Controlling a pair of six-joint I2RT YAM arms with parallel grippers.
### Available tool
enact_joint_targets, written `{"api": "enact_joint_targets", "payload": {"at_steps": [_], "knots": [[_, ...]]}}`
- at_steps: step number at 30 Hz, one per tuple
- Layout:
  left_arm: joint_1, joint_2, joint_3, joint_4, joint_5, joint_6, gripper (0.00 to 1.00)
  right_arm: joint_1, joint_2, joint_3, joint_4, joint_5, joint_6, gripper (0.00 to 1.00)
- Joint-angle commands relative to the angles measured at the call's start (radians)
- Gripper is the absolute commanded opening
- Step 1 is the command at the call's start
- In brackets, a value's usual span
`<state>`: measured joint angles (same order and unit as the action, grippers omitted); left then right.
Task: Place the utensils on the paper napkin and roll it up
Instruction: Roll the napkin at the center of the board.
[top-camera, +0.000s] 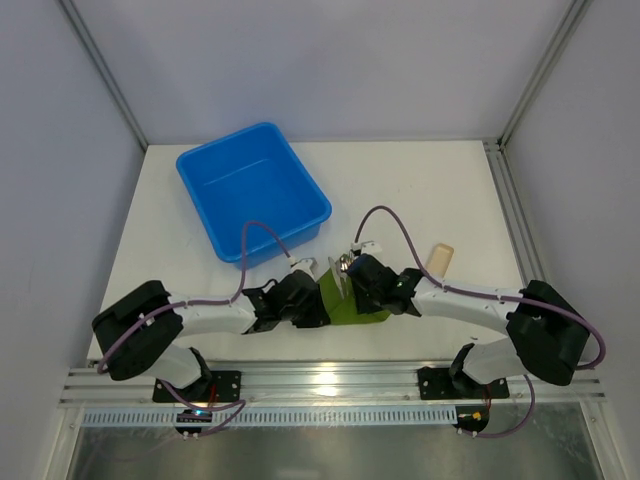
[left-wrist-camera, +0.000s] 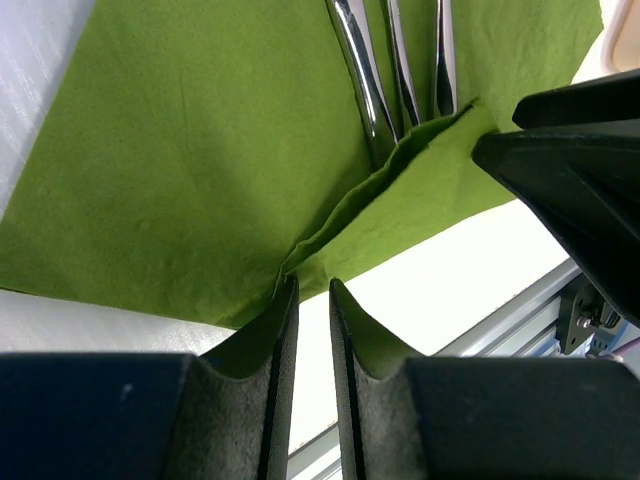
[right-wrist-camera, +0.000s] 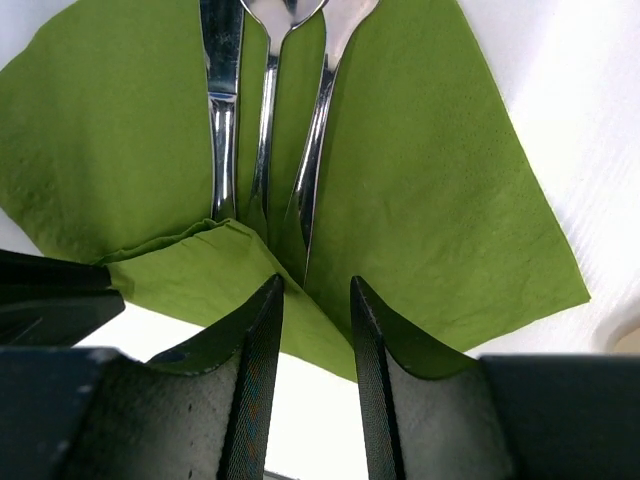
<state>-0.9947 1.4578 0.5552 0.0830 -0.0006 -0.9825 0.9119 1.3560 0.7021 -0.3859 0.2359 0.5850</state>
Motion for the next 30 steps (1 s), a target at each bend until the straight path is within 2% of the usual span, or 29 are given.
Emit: {"api": "enact_joint_targets", "payload": {"at_steps": [1,13,25,30], "knots": [[-0.004,-0.031,0.049,-0.048,-0.03,0.034,0.2,-0.005,0.028,0.048,0.047,0.045,-0.025,0.37],[-0.004,0.074,0.219,-0.057,-0.016,0.077,0.22,-0.007,0.054,0.042,0.071,0.042,-0.011,0.37],[-0.004,0.182,0.261,0.003,-0.006,0.084,0.22,-0.016,-0.023,0.019,0.022,0.083,0.053,0.37],[-0.004,0.199,0.265,0.014,0.023,0.082,0.21,-0.086,-0.083,0.001,-0.05,0.135,0.096,0.37]]}}
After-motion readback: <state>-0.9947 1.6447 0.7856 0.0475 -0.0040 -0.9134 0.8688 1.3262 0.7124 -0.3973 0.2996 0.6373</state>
